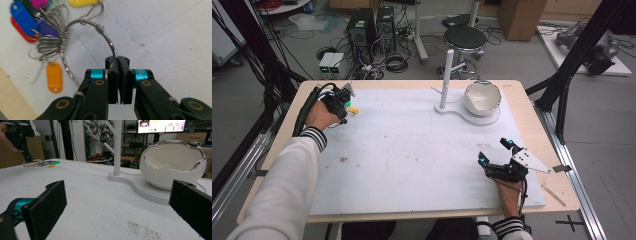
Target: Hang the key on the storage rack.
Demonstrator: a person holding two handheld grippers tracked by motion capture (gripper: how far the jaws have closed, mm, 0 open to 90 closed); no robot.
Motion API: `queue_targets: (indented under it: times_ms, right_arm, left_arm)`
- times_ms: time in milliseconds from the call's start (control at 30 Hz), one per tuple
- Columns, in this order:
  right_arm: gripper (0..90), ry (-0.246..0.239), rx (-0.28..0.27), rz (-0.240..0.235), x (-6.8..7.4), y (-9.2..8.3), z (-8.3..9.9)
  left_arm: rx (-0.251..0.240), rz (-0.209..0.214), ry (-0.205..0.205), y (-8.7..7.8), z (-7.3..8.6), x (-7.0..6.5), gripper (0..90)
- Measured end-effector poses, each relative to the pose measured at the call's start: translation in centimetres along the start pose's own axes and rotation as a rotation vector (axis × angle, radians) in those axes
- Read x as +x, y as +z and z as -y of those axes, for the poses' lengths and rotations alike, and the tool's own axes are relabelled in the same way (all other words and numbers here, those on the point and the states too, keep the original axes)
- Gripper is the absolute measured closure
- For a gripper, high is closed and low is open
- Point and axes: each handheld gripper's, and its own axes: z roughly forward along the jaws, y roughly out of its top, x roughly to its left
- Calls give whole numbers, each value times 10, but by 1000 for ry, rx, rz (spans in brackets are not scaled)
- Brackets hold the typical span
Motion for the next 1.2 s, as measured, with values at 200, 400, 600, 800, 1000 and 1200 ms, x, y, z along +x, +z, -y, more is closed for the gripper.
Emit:
queue_targets:
  times_ms: [200, 400, 600, 800, 1000, 1200]
  right_arm:
    - [10, -9, -4, 0, -1, 0, 0]
    - [9, -5, -5, 2, 0, 0, 0]
    - [9, -9, -8, 0, 0, -1, 0]
    - [9, -1, 7, -2, -1, 1, -1]
    - [9, 15, 39, -18, -3, 5, -6]
    - [9, 17, 25, -50, -1, 12, -30]
  left_arm:
    - [-101, -32, 25, -22, 9, 1, 874]
    - [-200, -32, 66, -44, 19, 0, 876]
    - [-315, -4, 124, -67, 30, -5, 876]
    - [-465, 85, 177, -91, 41, -11, 876]
    - [-599, 184, 215, -110, 50, -18, 876]
    - [-685, 247, 309, -119, 53, -34, 876]
